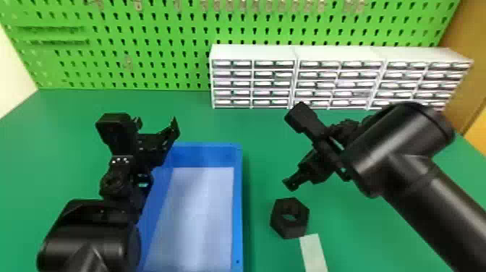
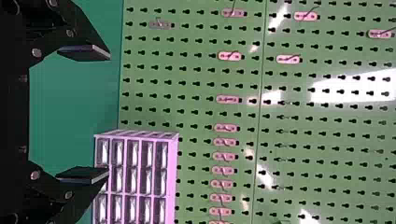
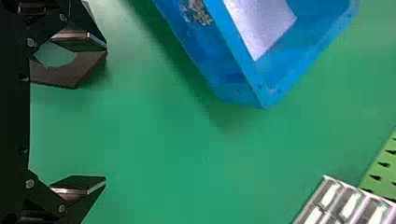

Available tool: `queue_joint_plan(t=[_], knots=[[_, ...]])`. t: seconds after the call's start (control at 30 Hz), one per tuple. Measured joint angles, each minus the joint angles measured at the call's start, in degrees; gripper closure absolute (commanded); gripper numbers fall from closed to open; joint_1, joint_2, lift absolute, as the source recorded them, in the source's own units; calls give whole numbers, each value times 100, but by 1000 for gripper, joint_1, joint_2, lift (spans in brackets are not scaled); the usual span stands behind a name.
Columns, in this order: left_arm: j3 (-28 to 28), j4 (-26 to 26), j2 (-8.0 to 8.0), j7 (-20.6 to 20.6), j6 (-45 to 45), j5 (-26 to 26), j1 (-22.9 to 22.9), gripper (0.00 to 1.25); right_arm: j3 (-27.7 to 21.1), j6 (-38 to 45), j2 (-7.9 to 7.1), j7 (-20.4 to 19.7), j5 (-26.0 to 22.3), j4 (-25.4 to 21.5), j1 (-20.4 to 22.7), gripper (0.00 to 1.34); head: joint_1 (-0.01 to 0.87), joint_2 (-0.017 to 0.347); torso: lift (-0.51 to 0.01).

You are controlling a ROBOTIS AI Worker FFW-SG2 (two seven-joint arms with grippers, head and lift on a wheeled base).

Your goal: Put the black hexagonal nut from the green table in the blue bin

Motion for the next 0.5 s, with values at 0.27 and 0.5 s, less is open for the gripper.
queue_joint_plan(t=[0.27,0.5], knots=[[14,7,2,0,2,-7,9,381,374,154,-6,167,-16,185,-104,271,686,51,-96],[19,7,6,0,4,-11,10,381,493,162,-7,246,-37,367,-147,271,686,51,-96]])
